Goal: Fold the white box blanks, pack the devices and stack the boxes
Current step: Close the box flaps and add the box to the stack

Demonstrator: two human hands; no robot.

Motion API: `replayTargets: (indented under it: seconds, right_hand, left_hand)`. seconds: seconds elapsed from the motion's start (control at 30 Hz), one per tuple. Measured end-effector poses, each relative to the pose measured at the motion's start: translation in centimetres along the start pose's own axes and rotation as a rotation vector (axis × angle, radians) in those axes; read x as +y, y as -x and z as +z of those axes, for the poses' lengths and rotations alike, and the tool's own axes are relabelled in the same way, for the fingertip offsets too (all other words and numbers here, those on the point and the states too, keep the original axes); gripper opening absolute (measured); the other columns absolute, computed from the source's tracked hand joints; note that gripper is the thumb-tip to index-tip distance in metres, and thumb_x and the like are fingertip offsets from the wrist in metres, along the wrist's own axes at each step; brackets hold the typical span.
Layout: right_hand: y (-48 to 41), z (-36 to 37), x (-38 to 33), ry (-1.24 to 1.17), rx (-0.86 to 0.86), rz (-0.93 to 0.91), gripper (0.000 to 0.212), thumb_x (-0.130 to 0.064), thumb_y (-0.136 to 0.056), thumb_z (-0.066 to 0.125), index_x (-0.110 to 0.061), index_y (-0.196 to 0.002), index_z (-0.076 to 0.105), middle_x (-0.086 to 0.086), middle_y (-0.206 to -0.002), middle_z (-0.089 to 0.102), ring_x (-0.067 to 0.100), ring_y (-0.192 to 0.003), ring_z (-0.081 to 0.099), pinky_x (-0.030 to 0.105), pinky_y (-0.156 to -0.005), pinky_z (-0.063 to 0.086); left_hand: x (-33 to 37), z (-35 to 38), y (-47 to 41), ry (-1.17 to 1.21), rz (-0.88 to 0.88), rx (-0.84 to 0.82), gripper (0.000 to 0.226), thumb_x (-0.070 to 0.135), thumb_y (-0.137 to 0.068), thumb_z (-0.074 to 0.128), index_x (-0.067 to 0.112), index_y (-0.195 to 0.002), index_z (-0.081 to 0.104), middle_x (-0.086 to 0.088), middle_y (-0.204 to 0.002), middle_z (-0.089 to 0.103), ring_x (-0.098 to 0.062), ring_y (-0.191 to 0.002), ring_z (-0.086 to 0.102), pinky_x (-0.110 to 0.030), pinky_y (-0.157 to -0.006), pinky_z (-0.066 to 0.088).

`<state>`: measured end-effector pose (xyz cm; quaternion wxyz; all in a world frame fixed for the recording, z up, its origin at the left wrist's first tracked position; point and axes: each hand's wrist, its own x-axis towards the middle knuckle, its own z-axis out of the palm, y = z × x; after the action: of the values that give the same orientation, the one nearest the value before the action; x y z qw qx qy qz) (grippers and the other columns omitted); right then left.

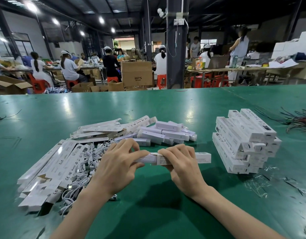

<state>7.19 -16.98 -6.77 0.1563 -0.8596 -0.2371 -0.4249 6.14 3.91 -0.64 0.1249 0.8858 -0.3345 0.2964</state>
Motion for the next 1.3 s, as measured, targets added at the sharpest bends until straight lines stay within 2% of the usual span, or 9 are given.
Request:
replayTargets:
  seconds: [0.13,0.27,0.37,0.53,0.63,0.73,0.9,1.07,1.3]
  right_hand:
    - [0.0,0.0,-0.3,-0.048,-0.017,-0.005,0.032,-0.009,-0.08,0.074,-0.01,-0.111,0.065,0.0,-0.096,0.064,0.025,-0.086,0.058,0.033,-0.08,0.038]
    - [-0.1,0.0,-0.4,-0.048,0.005,0.025,0.027,-0.014,-0.086,0.071,-0.009,-0.112,0.065,0.002,-0.096,0.064,0.026,-0.083,0.058,0.035,-0.075,0.041]
    - [-0.1,0.0,-0.3,-0.075,0.05,0.061,0.035,-0.013,-0.084,0.072,-0.013,-0.116,0.059,0.002,-0.097,0.064,0.026,-0.084,0.059,0.035,-0.076,0.041]
    - [-0.1,-0.3,-0.2,-0.064,0.116,0.106,0.052,-0.006,-0.075,0.079,-0.018,-0.117,0.05,0.002,-0.095,0.064,0.027,-0.083,0.06,0.033,-0.075,0.039]
    - [-0.1,-0.4,-0.4,-0.054,0.093,0.09,0.052,-0.004,-0.075,0.079,-0.018,-0.116,0.05,0.002,-0.094,0.064,0.026,-0.082,0.059,0.034,-0.075,0.039]
    - [0.0,-0.1,-0.9,-0.052,0.049,0.054,0.04,-0.006,-0.078,0.074,-0.013,-0.114,0.058,0.003,-0.094,0.063,0.026,-0.082,0.057,0.035,-0.074,0.039]
    - [0.0,0.0,-1.0,-0.051,0.053,0.065,0.034,-0.006,-0.078,0.073,-0.009,-0.11,0.064,0.004,-0.093,0.063,0.026,-0.081,0.058,0.034,-0.073,0.039]
    - [0.0,0.3,-0.9,-0.048,0.074,0.078,0.036,-0.004,-0.075,0.074,-0.009,-0.109,0.065,0.004,-0.093,0.063,0.027,-0.081,0.058,0.035,-0.074,0.04]
    - [0.0,0.7,-0.9,-0.056,0.063,0.049,0.043,-0.001,-0.079,0.072,-0.015,-0.116,0.055,0.003,-0.092,0.061,0.025,-0.081,0.056,0.035,-0.073,0.039]
  left_hand:
    - [0.1,0.6,0.1,0.115,0.005,0.01,0.04,0.011,-0.072,0.084,0.015,-0.109,0.071,0.001,-0.095,0.058,-0.021,-0.087,0.057,-0.038,-0.079,0.051]
    - [0.6,0.8,0.1,0.424,-0.137,0.066,0.044,0.005,-0.078,0.071,0.021,-0.118,0.061,0.003,-0.114,0.053,-0.016,-0.112,0.05,-0.024,-0.098,0.039]
    - [0.6,0.8,0.0,0.579,-0.301,0.152,0.057,-0.008,-0.078,0.068,0.029,-0.12,0.055,0.003,-0.121,0.048,-0.007,-0.112,0.049,-0.022,-0.098,0.042]
    - [0.8,1.5,-0.2,0.62,-0.521,0.318,0.048,0.011,-0.071,0.083,0.013,-0.111,0.057,-0.002,-0.105,0.061,-0.008,-0.094,0.061,-0.014,-0.083,0.048]
    - [1.6,2.0,0.0,0.67,-0.506,0.334,0.044,0.024,-0.065,0.081,0.015,-0.103,0.062,0.005,-0.096,0.067,-0.006,-0.088,0.065,-0.016,-0.082,0.051]
    - [2.6,2.8,0.3,0.686,-0.421,0.312,0.029,0.015,-0.071,0.08,0.017,-0.097,0.067,0.009,-0.089,0.071,-0.004,-0.085,0.068,-0.021,-0.083,0.054]
    - [2.9,3.4,0.4,0.54,-0.354,0.365,0.021,0.013,-0.075,0.079,0.019,-0.094,0.072,0.011,-0.099,0.066,-0.011,-0.095,0.062,-0.026,-0.081,0.051]
    - [2.7,3.9,0.5,0.497,-0.378,0.33,0.011,0.012,-0.076,0.08,0.016,-0.085,0.074,0.012,-0.106,0.06,-0.017,-0.103,0.057,-0.038,-0.091,0.048]
    - [2.7,3.8,0.4,0.623,-0.481,0.274,0.012,0.04,-0.081,0.073,0.028,-0.082,0.07,0.014,-0.112,0.053,-0.008,-0.117,0.047,-0.033,-0.098,0.04]
